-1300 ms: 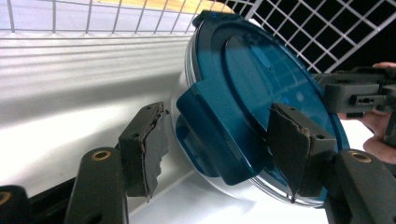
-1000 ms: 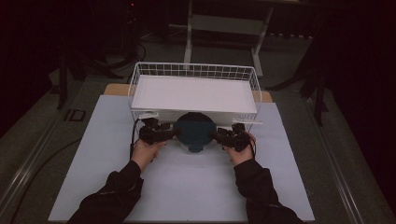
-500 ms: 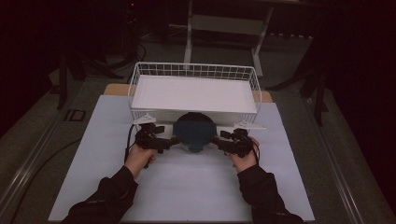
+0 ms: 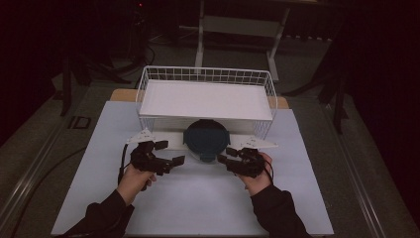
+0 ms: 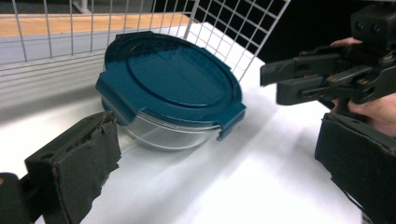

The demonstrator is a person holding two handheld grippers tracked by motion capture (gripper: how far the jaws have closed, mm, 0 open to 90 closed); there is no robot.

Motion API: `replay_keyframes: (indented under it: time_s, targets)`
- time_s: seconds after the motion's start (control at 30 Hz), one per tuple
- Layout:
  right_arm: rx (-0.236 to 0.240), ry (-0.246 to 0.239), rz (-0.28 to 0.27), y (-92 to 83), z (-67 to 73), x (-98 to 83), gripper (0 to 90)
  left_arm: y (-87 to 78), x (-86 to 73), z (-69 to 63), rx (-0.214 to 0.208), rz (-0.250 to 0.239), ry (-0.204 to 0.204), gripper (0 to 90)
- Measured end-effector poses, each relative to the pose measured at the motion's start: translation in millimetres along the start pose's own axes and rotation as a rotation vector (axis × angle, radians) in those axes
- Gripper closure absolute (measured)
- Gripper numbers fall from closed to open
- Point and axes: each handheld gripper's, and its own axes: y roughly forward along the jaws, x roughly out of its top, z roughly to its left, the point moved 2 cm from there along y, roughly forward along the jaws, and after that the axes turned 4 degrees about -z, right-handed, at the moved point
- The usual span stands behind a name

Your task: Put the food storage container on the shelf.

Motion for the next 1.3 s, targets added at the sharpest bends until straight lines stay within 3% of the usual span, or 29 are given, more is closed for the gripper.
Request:
replay_keyframes:
  time_s: [0.1, 0.13, 0.17, 0.27, 0.33, 0.37, 0.47, 0.7, 0.93, 1.3]
  targets:
    - [-0.008, -0.017, 0.007, 0.1, 6.8, -2.0, 55.3, -3.1, -1.1, -2.2, 0.002, -0.002, 0.010, 0.3]
    - [0.000, -0.034, 0.021, 2.0, 12.5, -4.2, 66.0, -10.4, -4.8, -8.4, 0.003, -0.002, 0.035, 0.3]
    - [0.013, -0.026, 0.028, 3.2, 14.9, -5.4, 70.1, -12.4, -6.2, -10.0, 0.002, -0.002, 0.037, 0.3]
    - [0.034, -0.027, 0.044, 6.0, 19.1, -7.3, 74.2, -16.1, -9.4, -13.7, -0.006, -0.013, 0.043, 0.3]
    - [0.046, -0.037, 0.056, 9.2, 23.9, -9.2, 78.1, -19.3, -13.0, -17.6, -0.007, -0.016, 0.066, 0.3]
    - [0.057, -0.038, 0.065, 12.3, 27.7, -10.6, 84.7, -22.3, -16.3, -22.0, -0.022, -0.021, 0.090, 0.3]
    - [0.078, -0.029, 0.077, 15.9, 30.1, -11.3, 89.2, -25.6, -18.9, -27.2, -0.016, -0.039, 0.115, 0.3]
    - [0.094, -0.039, 0.103, 26.9, 38.6, -12.7, 89.9, -32.0, -27.4, -34.0, -0.019, -0.025, 0.139, 0.3]
    - [0.099, -0.042, 0.124, 37.0, 41.2, -15.2, 90.0, -41.2, -43.7, -29.5, -0.004, -0.010, 0.113, 0.3]
    - [0.051, -0.016, 0.155, 54.2, 26.6, -19.9, 90.0, -40.1, -58.1, -26.1, 0.010, 0.011, 0.112, 0.3]
